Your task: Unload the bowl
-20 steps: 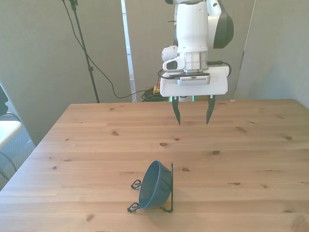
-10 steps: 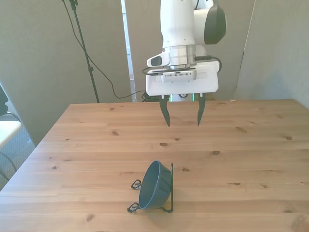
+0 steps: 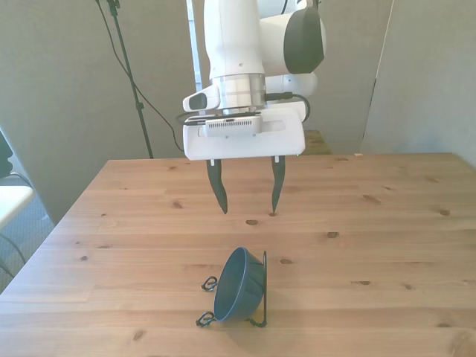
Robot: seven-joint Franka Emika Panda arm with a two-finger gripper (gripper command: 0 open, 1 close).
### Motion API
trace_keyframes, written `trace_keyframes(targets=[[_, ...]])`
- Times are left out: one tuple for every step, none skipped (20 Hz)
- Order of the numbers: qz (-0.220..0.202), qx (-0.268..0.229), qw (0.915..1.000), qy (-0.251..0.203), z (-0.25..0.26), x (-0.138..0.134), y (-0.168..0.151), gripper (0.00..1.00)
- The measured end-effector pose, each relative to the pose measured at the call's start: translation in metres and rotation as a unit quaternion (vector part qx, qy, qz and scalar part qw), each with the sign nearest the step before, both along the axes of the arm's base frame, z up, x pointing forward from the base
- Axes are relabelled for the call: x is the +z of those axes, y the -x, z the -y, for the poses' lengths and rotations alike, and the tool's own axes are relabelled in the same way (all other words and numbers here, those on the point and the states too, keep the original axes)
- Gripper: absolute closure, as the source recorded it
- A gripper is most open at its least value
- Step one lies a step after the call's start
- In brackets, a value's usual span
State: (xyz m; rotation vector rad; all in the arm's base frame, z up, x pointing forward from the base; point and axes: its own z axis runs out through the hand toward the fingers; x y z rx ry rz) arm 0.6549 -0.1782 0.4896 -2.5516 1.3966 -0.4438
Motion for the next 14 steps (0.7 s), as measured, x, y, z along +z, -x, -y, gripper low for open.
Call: trace_keyframes(targets=[[-0.003, 0.007, 1.0, 0.003, 0.004, -0.004, -0.003, 0.0], [-0.006, 0.017, 0.9998, 0.007, 0.008, -0.007, -0.006, 0.0], [-0.007, 0.023, 0.9996, 0.011, 0.011, -0.011, -0.01, 0.0], [-0.008, 0.03, 0.9994, 0.014, 0.013, -0.015, -0.013, 0.0], [-0.009, 0.039, 0.9991, 0.018, 0.014, -0.019, -0.017, 0.0], [-0.01, 0.049, 0.9985, 0.022, 0.014, -0.024, -0.021, 0.0], [-0.011, 0.063, 0.9976, 0.026, 0.013, -0.029, -0.024, 0.0], [-0.012, 0.079, 0.9964, 0.026, 0.011, -0.034, -0.027, 0.0], [-0.012, 0.095, 0.9951, 0.025, 0.008, -0.039, -0.03, 0.0], [-0.011, 0.111, 0.9935, 0.023, 0.005, -0.044, -0.032, 0.0], [-0.009, 0.127, 0.9917, 0.019, 0.003, -0.048, -0.035, 0.0], [-0.007, 0.141, 0.9899, 0.017, 0.001, -0.051, -0.036, 0.0], [-0.003, 0.152, 0.9883, 0.014, 0.0, -0.053, -0.038, 0.0], [0.001, 0.163, 0.9866, 0.011, 0.0, -0.055, -0.039, 0.0]])
